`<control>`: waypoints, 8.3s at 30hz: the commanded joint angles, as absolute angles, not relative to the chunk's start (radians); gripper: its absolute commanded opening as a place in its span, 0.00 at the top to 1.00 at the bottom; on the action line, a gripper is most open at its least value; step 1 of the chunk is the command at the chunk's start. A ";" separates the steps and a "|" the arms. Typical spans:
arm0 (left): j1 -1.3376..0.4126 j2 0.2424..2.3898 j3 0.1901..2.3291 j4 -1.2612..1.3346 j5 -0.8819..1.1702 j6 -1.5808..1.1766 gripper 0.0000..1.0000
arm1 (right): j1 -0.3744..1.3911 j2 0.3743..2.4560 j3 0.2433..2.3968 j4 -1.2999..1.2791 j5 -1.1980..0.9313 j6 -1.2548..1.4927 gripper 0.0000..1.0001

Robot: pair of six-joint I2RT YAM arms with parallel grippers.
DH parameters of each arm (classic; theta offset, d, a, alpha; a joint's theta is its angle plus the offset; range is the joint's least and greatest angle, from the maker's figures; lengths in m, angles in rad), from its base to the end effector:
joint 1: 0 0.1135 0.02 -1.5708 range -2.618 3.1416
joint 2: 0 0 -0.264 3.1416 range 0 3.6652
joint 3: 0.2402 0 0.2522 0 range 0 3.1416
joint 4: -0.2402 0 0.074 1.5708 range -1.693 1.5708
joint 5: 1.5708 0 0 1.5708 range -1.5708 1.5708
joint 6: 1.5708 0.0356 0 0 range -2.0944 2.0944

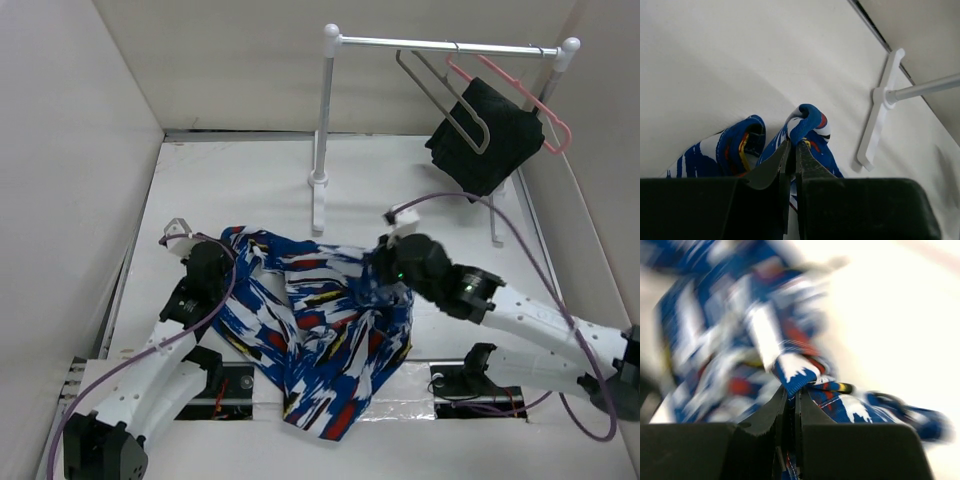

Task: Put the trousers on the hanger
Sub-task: Flatten out the trousers at the center of the board.

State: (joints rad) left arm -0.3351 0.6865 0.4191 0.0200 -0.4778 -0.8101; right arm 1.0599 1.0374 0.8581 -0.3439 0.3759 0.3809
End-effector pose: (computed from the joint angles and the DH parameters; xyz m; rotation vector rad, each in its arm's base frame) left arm 0.1662 -0.0405 0.2481 -0.7448 1.6459 -0.3857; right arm 0.1240 0.1945 0.3027 -0.4770 2.0365 0.4950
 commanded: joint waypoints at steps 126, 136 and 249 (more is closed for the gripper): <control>-0.662 1.269 0.767 0.324 -0.402 -0.691 0.77 | -0.283 1.087 0.486 0.158 0.040 0.433 0.33; -0.727 1.011 0.580 0.370 -0.316 -0.490 0.72 | -0.414 1.282 0.655 0.060 0.044 0.401 0.33; -0.658 1.600 1.155 -0.322 -0.517 -1.017 0.89 | 0.705 0.930 0.377 0.233 0.025 0.267 0.48</control>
State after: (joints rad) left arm -0.5503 1.6371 1.1099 -0.3588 -0.5476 -0.9600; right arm 0.6846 0.9428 0.3470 0.2138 -0.0143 0.2909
